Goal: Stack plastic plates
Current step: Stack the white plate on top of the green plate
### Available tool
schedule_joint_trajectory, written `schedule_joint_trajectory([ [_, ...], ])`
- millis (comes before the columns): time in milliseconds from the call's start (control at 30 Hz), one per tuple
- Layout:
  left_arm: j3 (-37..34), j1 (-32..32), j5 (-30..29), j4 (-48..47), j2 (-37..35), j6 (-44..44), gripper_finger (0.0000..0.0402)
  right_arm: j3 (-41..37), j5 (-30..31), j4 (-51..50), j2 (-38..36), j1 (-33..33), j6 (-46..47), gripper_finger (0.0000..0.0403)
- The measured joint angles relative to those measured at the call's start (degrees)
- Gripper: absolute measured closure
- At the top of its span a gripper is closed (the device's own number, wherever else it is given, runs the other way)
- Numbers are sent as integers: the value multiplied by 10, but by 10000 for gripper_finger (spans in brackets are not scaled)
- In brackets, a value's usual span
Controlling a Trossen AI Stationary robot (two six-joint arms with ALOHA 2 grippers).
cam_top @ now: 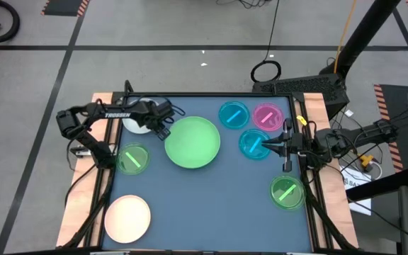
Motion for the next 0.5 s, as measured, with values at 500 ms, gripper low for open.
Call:
schedule_joint_trajectory([
  [500, -39, -11, -68, 47, 0, 1, 292, 0, 0, 0, 0, 0, 0, 371],
])
